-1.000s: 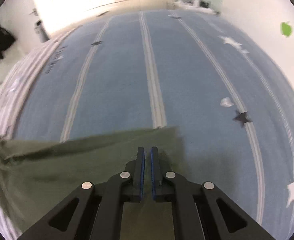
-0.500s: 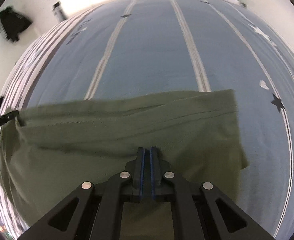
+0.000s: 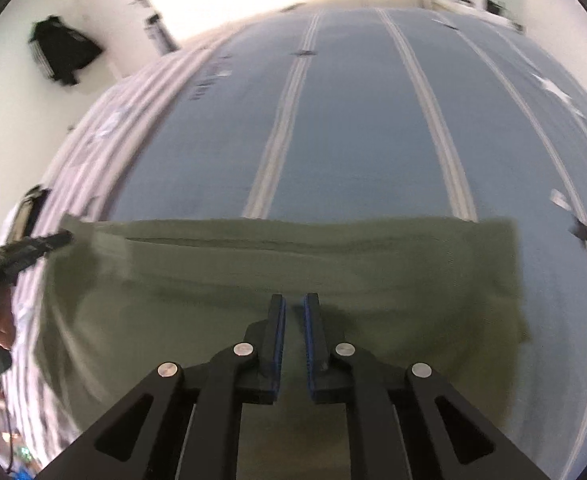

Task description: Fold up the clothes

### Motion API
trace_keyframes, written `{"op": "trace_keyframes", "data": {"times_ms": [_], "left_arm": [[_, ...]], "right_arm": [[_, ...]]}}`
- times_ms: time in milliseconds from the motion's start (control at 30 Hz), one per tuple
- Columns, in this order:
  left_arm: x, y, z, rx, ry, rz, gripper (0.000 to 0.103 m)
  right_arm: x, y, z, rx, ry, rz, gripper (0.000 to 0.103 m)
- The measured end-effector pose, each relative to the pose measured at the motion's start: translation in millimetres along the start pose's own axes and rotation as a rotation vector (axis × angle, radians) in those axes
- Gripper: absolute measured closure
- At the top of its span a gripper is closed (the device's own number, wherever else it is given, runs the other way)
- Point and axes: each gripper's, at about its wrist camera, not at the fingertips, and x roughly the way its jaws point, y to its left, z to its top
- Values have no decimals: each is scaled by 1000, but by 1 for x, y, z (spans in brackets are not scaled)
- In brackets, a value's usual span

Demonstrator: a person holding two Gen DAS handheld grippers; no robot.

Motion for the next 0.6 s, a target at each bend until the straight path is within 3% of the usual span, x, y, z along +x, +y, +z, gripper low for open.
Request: {"op": "trace_keyframes", "data": {"times_ms": [100,167,333,467,600], "left_arm": [[16,23,-10,-33,29,59,101],[23,40,-14,-52,33,55,101],[10,44,-14,10,-5,108,101],[1,71,-20,-70,0,152,101],[-7,94,-33,-146,33,207,101]], "right_arm": [[15,23,8,-42,2,28,92],[31,28,14,-67,23,-40,92],[28,-16,19,60,-2,-146,103],[22,-53,21,150,-17,-220,103],[6,-79,11,152,-13,-288,103]]}}
